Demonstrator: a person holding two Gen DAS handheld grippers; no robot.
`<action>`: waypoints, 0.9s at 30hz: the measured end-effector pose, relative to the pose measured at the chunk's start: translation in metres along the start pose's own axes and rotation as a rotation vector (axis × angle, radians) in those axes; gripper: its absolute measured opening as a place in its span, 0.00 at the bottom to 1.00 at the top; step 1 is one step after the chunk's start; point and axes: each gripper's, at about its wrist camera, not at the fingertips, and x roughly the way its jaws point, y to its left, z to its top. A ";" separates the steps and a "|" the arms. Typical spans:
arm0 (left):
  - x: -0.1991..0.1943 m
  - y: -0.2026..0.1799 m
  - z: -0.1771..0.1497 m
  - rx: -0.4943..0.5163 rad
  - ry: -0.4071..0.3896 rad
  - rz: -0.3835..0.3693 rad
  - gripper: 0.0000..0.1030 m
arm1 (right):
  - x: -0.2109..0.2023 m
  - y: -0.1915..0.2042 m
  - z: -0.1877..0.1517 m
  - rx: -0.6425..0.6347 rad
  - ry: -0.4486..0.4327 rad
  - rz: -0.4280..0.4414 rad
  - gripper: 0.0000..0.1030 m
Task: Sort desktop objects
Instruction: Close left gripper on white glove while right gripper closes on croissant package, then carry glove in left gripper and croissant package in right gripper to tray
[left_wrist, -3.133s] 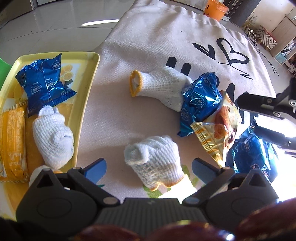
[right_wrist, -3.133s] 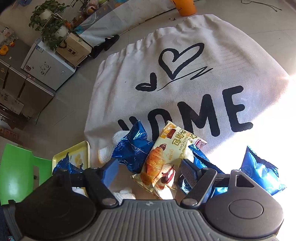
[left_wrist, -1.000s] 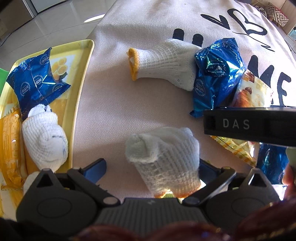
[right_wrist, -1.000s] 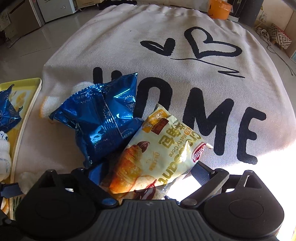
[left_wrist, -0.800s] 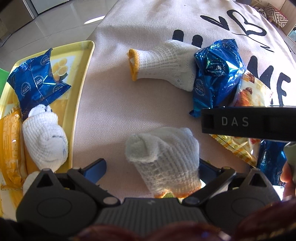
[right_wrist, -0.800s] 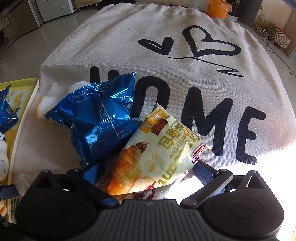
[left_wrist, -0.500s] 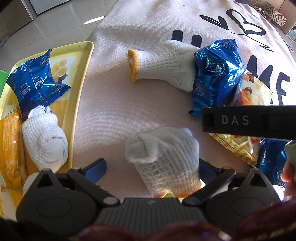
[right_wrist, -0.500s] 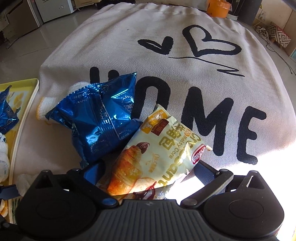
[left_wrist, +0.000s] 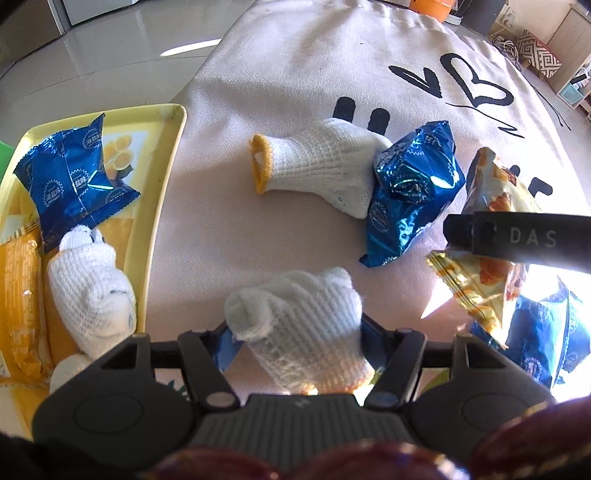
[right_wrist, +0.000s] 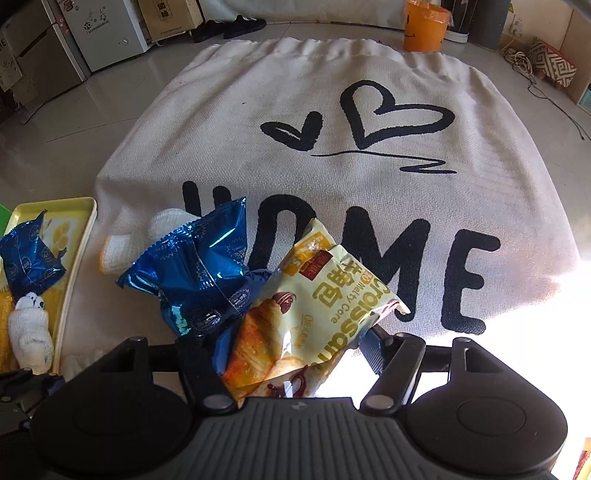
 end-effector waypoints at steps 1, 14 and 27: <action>-0.002 0.000 0.008 -0.005 -0.009 -0.005 0.62 | -0.005 -0.003 0.004 0.008 -0.012 0.010 0.66; -0.022 -0.003 0.028 -0.031 -0.058 -0.046 0.62 | -0.037 -0.013 0.013 0.085 -0.079 0.065 0.66; -0.045 0.039 0.041 -0.138 -0.118 -0.033 0.62 | -0.046 0.013 0.014 0.030 -0.107 0.103 0.66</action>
